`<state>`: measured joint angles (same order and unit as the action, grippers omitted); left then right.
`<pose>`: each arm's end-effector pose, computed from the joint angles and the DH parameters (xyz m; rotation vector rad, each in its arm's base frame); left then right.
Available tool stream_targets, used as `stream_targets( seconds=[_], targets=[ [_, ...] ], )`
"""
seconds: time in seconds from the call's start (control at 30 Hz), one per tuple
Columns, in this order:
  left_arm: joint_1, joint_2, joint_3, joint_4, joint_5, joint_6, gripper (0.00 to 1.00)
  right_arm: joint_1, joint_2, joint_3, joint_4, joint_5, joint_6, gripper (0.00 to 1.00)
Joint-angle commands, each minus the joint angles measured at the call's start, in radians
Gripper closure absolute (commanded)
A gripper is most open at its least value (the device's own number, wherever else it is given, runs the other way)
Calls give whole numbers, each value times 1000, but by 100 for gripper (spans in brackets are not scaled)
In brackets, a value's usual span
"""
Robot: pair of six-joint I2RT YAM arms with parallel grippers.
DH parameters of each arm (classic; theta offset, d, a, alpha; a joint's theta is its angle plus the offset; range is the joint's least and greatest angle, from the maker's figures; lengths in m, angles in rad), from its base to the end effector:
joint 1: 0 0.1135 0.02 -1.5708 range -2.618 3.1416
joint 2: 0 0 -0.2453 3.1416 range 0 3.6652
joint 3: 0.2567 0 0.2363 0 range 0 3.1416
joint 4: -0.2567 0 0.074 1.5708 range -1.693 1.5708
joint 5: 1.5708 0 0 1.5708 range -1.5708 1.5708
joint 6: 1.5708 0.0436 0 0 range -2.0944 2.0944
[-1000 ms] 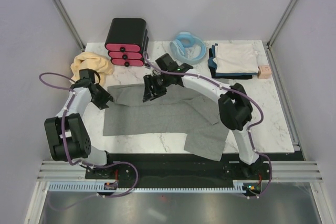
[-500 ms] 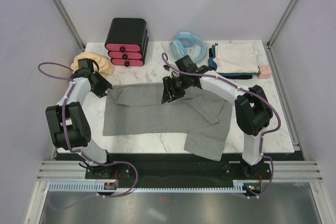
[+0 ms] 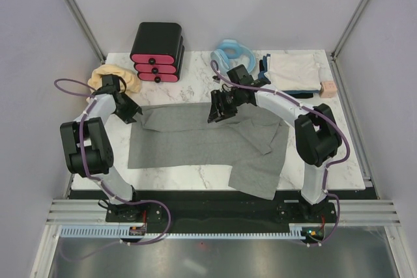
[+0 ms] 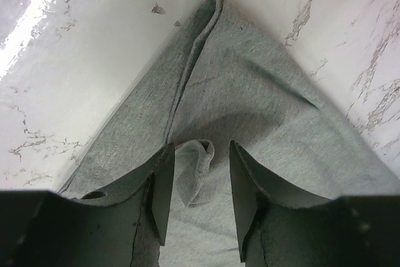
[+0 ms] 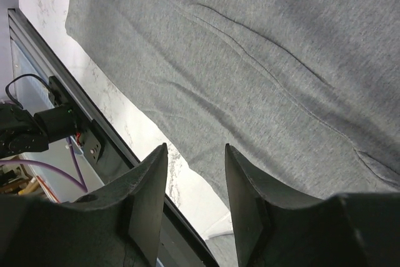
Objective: Fold and stack the t-shirts
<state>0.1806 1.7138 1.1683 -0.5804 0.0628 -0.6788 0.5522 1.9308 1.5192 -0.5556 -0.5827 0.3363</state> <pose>0.3271 0.0569 0.1829 -1.1140 2.4773 -0.2342 0.3301 0.2316 0.2157 -0.5301 2.6015 1.0695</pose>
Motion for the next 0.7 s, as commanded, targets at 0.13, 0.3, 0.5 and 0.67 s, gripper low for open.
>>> stream_targets(
  seconds=[0.13, 0.3, 0.5, 0.67],
  targets=[
    [-29, 49, 27, 8, 6, 24, 53, -6, -7, -30, 10, -5, -8, 52],
    [-46, 64, 27, 11, -1, 21, 59, -11, -16, -40, 6, 1, -10, 52],
    [-49, 35, 47, -1, -18, 51, 88, -14, -10, -37, 5, 1, -10, 52],
    [-49, -9, 85, -53, -43, 110, 98, -14, 3, -33, 6, 4, -13, 52]
  ],
)
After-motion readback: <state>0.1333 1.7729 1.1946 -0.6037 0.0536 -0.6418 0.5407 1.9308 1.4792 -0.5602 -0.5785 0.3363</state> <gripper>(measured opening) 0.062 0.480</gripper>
